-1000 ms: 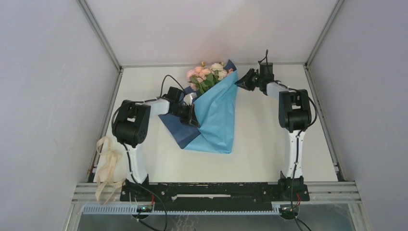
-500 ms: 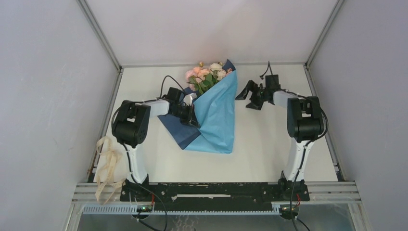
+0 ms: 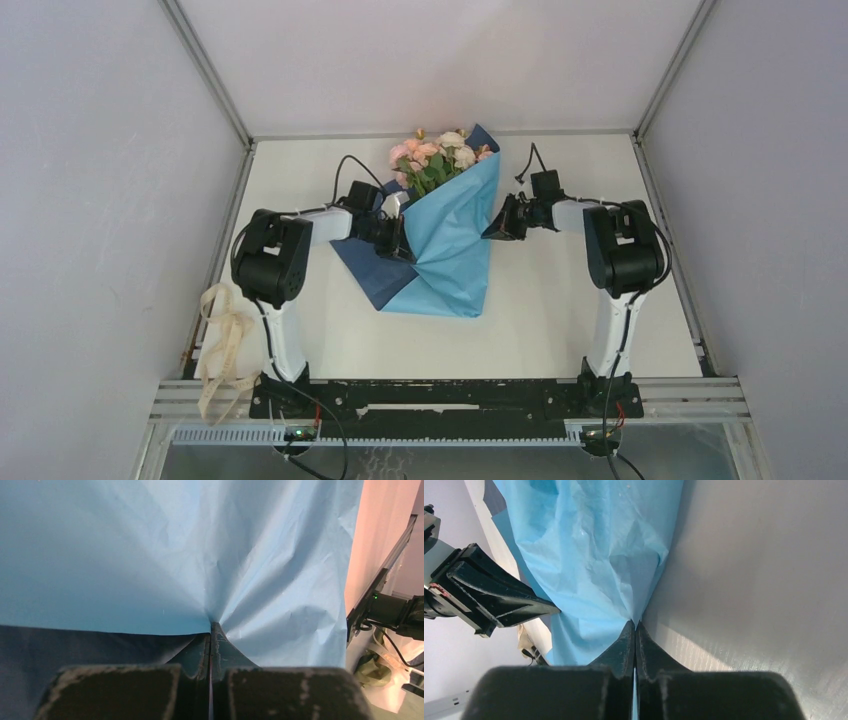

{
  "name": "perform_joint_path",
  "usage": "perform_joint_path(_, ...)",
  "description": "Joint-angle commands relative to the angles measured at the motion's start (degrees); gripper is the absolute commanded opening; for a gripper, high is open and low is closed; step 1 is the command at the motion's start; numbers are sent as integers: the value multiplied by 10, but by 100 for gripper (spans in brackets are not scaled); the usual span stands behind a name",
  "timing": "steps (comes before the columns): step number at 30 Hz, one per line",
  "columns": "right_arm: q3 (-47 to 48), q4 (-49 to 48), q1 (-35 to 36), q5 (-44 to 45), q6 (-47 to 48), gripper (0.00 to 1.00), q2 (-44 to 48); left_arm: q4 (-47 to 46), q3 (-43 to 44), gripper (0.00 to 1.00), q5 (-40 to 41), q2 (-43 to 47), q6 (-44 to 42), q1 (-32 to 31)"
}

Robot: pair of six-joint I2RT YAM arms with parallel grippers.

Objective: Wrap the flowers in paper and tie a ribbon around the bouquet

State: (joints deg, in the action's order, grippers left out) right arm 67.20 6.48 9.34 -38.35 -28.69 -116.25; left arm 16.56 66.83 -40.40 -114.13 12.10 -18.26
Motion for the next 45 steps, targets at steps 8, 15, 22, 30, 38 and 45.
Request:
perform_joint_path(8, 18, 169, 56, 221, 113, 60, 177, -13, -17, 0, 58, 21, -5, -1)
perform_joint_path(15, 2, 162, 232, 220, 125, 34, 190, -19, -25, 0, 70, 28, -6, -1)
perform_joint_path(22, -41, 64, 267, 120, 51, 3, 101, -15, -20, 4, 87, 58, -11, 1)
perform_joint_path(30, -72, 49, 250, 151, 26, 0, 98, -53, -75, 36, 129, 217, 81, 89)
perform_joint_path(38, -72, 35, 261, 135, 18, 0, 88, -79, -244, 54, 159, 270, 229, 171)
perform_joint_path(45, -72, 51, 267, 155, 24, 0, 100, -70, -285, 54, 176, 236, 253, 171)
